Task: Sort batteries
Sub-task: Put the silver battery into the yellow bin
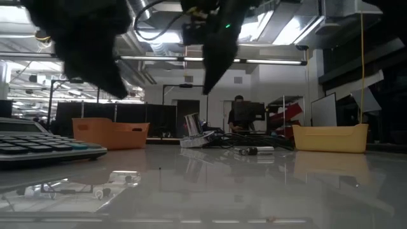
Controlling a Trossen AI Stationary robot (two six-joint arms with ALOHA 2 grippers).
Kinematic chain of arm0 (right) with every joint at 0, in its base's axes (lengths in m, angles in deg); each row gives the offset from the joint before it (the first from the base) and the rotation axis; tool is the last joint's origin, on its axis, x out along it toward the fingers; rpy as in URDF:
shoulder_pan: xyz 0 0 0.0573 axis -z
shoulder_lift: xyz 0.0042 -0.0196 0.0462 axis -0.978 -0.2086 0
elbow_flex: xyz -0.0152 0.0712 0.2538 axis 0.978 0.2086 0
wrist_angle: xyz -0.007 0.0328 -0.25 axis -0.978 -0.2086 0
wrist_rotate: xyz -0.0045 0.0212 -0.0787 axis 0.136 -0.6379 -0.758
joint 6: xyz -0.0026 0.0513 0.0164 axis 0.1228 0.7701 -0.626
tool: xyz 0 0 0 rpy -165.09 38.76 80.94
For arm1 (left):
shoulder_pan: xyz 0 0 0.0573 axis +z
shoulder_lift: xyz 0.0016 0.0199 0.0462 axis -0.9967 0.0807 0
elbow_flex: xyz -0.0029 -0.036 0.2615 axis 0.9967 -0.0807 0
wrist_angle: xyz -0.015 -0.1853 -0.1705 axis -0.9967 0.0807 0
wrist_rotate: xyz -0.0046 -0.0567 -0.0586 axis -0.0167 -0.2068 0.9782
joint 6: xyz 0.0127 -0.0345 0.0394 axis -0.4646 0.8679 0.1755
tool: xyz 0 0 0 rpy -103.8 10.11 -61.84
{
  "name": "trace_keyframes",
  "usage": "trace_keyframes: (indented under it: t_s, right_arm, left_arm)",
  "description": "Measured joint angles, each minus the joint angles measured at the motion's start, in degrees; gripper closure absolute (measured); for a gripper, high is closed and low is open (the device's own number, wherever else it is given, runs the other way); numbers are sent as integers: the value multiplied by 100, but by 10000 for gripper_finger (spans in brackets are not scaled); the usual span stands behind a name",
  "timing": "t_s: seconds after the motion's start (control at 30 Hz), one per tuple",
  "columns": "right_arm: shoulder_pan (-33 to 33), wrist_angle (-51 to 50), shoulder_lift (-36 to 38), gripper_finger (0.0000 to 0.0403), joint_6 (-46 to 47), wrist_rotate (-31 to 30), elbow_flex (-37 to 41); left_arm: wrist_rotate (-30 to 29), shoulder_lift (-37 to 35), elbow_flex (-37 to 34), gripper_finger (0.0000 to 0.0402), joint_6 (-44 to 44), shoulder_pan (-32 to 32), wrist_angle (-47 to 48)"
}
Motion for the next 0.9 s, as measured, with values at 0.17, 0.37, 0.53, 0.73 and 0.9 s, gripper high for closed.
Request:
trace_keyframes:
  t_s: [0.17,0.37,0.53,0.73,0.9]
  right_arm:
    - [-59,-798,325,253,-20,1,22]
    - [1,-1516,831,253,-127,-7,22]
    - [38,-2040,1462,253,-169,-3,195]
    - [38,-1846,2649,253,-125,-1,1199]
    - [29,-1059,3744,253,-24,3,2612]
  left_arm:
    - [-159,0,0,325,-838,429,-944]
    - [-156,2,0,325,-1802,864,-1921]
    - [-144,52,0,325,-2602,1106,-2479]
    - [253,496,0,325,-3739,1388,-3475]
    - [1042,1026,0,319,-4770,1649,-4565]
